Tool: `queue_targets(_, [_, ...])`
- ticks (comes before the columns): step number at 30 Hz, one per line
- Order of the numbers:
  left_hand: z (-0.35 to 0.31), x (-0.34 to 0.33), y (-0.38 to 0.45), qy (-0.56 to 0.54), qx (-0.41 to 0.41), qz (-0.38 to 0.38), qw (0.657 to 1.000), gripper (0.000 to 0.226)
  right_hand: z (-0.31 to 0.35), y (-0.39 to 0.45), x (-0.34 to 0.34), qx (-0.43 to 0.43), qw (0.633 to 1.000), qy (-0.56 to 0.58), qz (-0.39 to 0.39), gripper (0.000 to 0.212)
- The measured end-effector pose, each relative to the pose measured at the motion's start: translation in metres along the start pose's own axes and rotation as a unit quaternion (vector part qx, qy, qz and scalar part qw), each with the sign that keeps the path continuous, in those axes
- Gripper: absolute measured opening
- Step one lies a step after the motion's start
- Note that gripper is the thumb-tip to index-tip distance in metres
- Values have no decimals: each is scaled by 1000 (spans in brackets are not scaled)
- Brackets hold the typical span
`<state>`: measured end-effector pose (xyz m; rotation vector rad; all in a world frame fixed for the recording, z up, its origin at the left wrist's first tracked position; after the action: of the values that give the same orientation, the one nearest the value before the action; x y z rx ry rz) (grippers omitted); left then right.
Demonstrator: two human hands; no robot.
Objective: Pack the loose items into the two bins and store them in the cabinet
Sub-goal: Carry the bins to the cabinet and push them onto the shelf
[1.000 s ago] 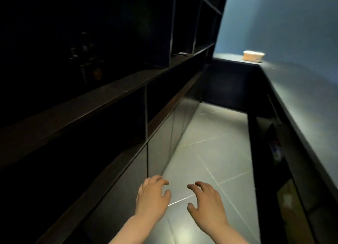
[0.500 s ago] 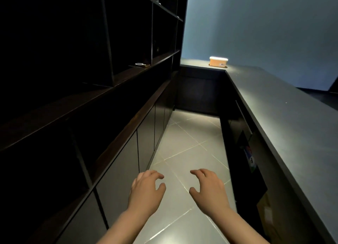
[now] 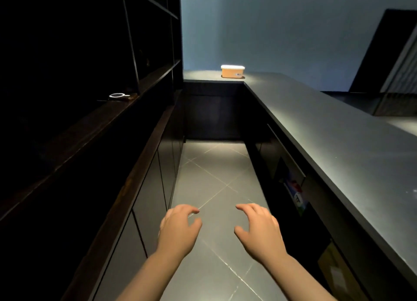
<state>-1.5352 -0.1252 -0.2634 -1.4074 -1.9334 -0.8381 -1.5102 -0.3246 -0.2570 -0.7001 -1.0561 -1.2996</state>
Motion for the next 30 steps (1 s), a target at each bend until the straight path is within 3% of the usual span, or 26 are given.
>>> queue_targets(10, [-30,-78,180,-28,9,20,999,26,-79,176,-5,-41,999,7,1,52])
queue_targets(15, [-60,-95,276,-44,22,-12,999,26,-111,286,20,-22,1000,1,-8,53])
queue_targets(22, [-42,-119,394,-49,61,-23,997,28,-112,425,6,10,1000,3,8,53])
queue_targets(30, [-10,-126,587,-48,32,-11,998,30,-98,608,-45,-16,999,9,29,55])
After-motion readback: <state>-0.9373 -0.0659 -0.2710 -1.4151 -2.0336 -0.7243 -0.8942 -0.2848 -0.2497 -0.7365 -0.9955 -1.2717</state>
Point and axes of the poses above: each hand's wrist, its own y-axis towards the middle knuckle, its own x-axis out of the back of the hand, z = x × y, the point moved 6 cm from there along y, towards the middle knuckle, and after that the axes turned 1 degree about -z, right-handed, at the moved point
